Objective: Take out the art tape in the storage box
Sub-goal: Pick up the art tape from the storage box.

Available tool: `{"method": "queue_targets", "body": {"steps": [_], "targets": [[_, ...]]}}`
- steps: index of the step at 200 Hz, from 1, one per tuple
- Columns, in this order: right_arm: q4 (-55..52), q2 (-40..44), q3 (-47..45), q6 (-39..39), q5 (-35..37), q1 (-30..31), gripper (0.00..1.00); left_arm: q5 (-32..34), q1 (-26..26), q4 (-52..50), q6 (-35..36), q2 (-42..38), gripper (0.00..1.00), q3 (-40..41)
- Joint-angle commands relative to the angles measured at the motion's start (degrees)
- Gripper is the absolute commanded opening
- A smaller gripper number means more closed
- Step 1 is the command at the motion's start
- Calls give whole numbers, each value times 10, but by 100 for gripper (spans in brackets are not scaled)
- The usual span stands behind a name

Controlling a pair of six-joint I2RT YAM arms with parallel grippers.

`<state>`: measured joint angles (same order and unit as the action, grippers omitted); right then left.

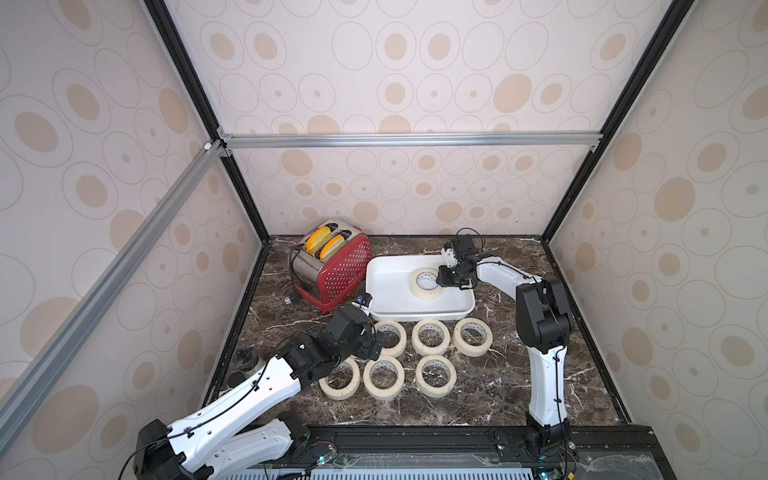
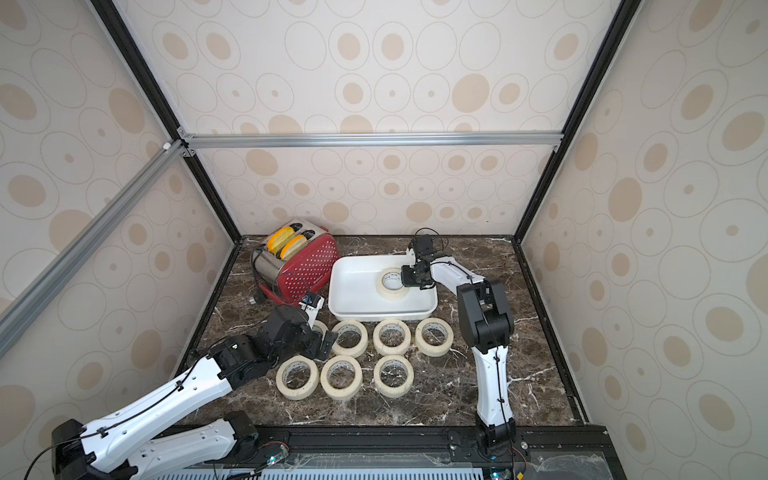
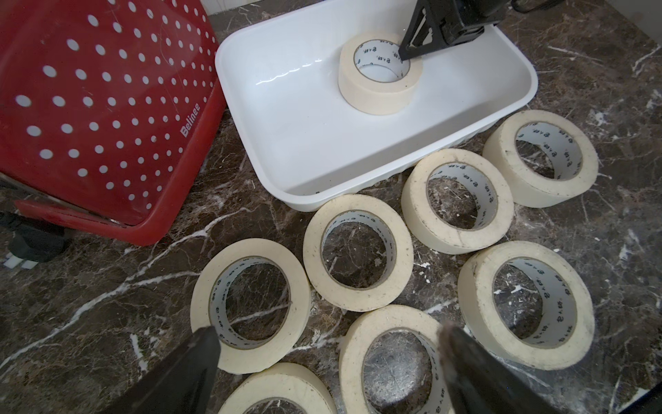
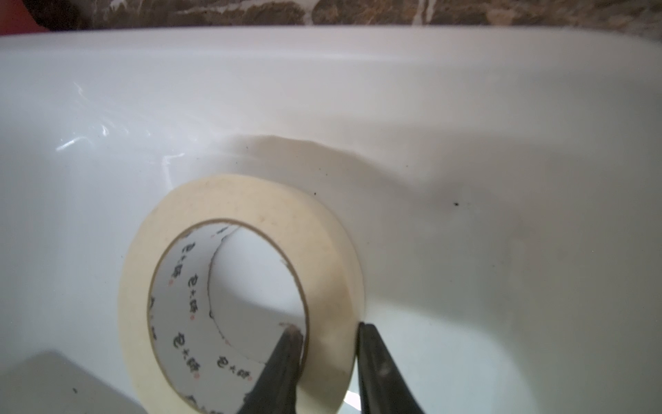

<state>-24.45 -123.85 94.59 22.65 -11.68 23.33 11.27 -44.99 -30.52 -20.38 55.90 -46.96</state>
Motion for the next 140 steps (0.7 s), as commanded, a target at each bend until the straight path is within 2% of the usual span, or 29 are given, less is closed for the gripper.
{"method": "queue_targets", "body": {"steps": [1, 140], "targets": [[-12, -12, 7, 0, -10, 0, 23, 12, 4, -8, -3, -12, 99, 2], [14, 95, -69, 3, -25, -1, 20, 29, 4, -9, -6, -22, 99, 3]]}}
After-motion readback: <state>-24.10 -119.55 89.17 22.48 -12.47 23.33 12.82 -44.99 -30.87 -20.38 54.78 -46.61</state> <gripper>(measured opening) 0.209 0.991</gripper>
